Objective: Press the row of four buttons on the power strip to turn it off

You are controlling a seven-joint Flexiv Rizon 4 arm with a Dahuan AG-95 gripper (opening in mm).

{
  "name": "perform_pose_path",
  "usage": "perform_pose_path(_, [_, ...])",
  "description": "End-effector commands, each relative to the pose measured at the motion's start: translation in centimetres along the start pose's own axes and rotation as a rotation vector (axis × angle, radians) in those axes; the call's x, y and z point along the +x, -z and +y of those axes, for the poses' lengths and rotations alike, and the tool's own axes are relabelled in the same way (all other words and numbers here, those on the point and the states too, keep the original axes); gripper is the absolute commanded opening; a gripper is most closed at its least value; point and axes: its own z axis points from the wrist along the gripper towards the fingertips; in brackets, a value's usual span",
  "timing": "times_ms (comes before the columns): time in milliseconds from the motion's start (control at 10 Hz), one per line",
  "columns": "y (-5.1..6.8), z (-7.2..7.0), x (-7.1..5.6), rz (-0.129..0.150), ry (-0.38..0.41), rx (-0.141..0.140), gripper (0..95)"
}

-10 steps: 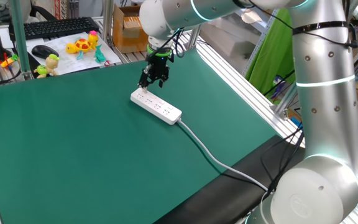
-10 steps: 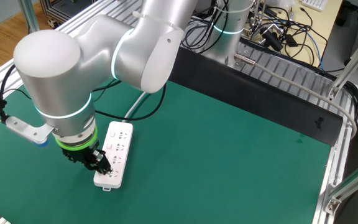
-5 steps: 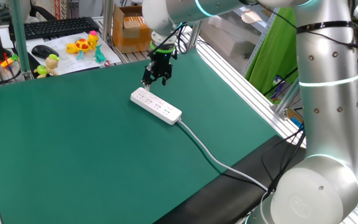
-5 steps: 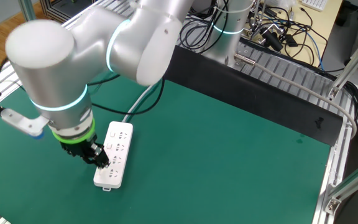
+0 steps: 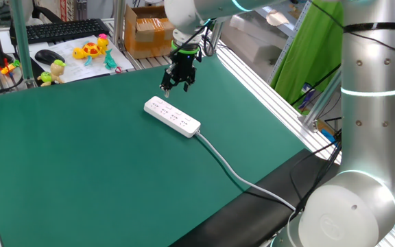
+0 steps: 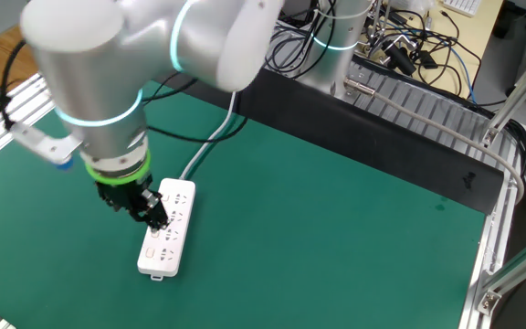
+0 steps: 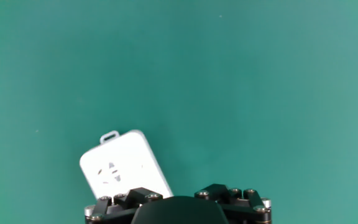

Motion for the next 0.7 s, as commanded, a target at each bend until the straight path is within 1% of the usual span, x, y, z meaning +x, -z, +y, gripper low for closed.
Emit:
perform_pose_path(100, [2.3, 1.3, 1.9, -0.068, -0.064, -0.002, 76.0])
perform_pose_path(200, [3.1, 1.6, 2.6, -0.088, -0.098, -0.01, 76.0])
perform_pose_path(300, [3.9, 1.8, 3.6, -0.101, -0.113, -0.015, 76.0])
perform_pose_path(400, [4.4, 2.1, 4.3, -0.101, -0.123, -0.02, 76.0])
perform_pose_path(500, [4.6, 2.4, 4.5, -0.101, -0.134, -0.024, 76.0])
perform_pose_path(600, [4.8, 2.6, 4.7, -0.109, -0.142, -0.024, 76.0])
perform_pose_path(700, [5.1, 3.1, 5.2, -0.128, -0.145, -0.019, 76.0])
